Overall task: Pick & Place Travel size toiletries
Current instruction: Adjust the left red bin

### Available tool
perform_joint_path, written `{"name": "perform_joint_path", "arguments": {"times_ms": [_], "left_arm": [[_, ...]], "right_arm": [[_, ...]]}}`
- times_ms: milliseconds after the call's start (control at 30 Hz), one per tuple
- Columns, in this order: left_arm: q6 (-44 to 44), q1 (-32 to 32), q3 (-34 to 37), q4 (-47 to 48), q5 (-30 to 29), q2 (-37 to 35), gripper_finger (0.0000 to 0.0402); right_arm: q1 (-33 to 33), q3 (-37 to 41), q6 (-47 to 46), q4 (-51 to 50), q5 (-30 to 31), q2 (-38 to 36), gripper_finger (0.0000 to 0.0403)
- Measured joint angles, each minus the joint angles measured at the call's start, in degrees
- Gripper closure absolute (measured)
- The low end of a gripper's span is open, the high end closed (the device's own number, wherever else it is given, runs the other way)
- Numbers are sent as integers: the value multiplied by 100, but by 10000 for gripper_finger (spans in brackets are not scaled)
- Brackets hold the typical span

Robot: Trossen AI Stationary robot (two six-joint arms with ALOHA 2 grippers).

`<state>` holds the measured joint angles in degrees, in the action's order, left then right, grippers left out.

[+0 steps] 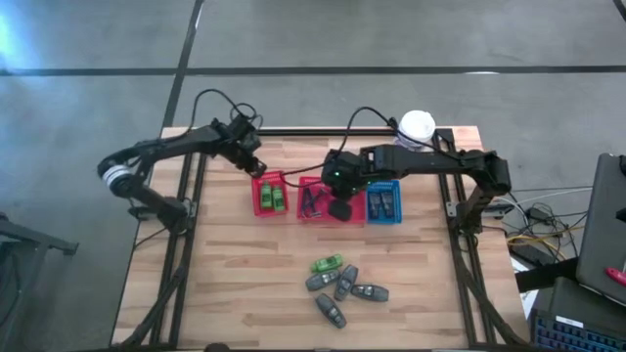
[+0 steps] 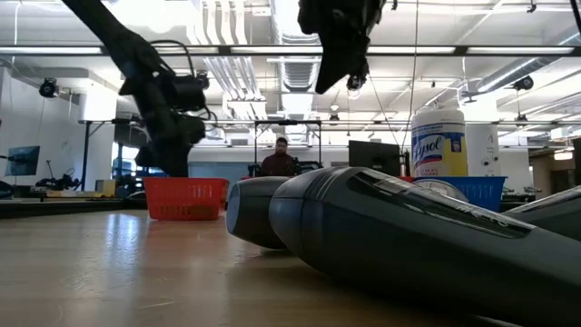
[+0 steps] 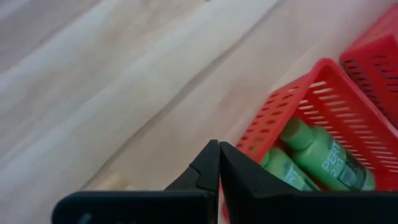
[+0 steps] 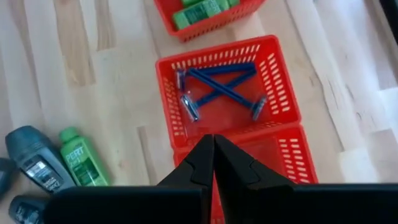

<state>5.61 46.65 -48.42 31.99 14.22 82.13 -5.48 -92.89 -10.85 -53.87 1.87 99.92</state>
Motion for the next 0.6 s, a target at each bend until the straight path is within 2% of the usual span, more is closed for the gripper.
{"name": "perform_joint_path", "arguments": {"times_ms": [267,600], "left_arm": [[-95,-386,-324,-58,-17,351,387],[81,-905,-341,-417,37,426,385]], "right_arm": [[-4,574,-208,290,211,-402,394],[-4,550,-120,420,437,-428,394]]}}
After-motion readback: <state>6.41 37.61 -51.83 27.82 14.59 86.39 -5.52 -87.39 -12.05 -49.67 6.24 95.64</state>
